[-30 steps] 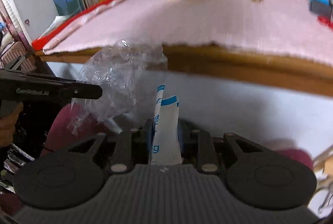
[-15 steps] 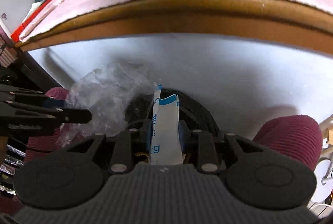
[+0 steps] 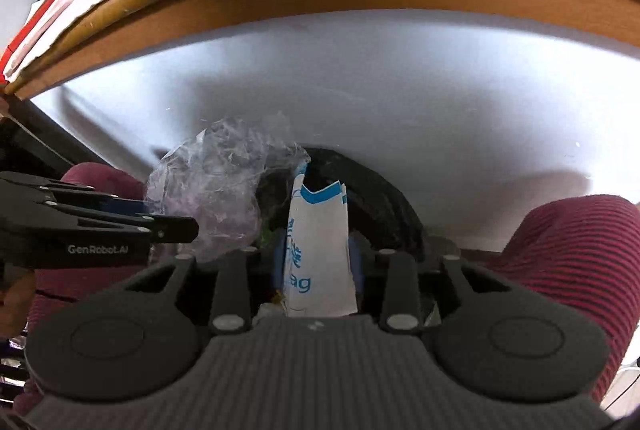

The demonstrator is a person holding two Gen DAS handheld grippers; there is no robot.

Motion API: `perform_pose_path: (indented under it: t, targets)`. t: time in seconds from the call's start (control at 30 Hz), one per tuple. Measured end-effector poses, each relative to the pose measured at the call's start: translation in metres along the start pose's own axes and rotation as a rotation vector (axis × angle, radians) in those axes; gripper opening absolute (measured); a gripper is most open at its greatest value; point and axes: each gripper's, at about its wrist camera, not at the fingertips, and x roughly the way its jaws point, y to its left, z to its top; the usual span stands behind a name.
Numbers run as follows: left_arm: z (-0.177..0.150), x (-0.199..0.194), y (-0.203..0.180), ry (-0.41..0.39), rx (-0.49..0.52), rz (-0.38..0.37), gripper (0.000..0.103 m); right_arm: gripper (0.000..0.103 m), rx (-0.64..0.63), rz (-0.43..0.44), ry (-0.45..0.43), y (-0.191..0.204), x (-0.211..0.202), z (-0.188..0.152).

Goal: Collect trash
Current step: 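Open the left tool to drop the wrap while the right tool releases the bag, then raise both open tools back over the table toward the yellow foil bag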

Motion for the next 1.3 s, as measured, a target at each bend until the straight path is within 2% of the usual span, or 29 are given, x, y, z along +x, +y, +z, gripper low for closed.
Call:
perform_pose_path:
  t: [0.1,0.23,0.37,0.5,0.63,0.87,1.07,1.3]
  targets:
    - [0.002,0.000,-0.002,0.003,0.005,0.012,0.040,0.056,-0.008,0.020,-0.005,-0.001,-0.001,0.000]
    - [0.002,0.000,-0.004,0.015,0.004,0.030,0.052,0.065,-0.045,0.021,-0.014,0.005,-0.002,0.000]
    - [0.002,-0.003,-0.005,0.012,0.005,0.033,0.059,0.066,-0.059,0.029,-0.020,0.006,-0.001,-0.001]
    - [0.003,-0.006,-0.003,0.004,0.008,0.036,0.061,0.067,-0.065,0.025,-0.026,0.004,-0.003,-0.001]
    - [0.003,-0.009,-0.004,-0.016,0.007,0.039,0.067,0.068,-0.067,0.032,-0.036,0.007,-0.006,-0.001]
    - [0.006,-0.041,-0.003,-0.119,0.035,0.003,0.074,0.072,-0.102,0.077,-0.099,0.007,-0.033,0.006]
    - [0.017,-0.094,0.006,-0.265,0.112,-0.036,0.077,0.074,-0.127,0.118,-0.218,0.000,-0.076,0.027]
    - [0.046,-0.151,0.019,-0.451,0.105,-0.084,0.081,0.077,-0.158,0.134,-0.377,-0.004,-0.123,0.061]
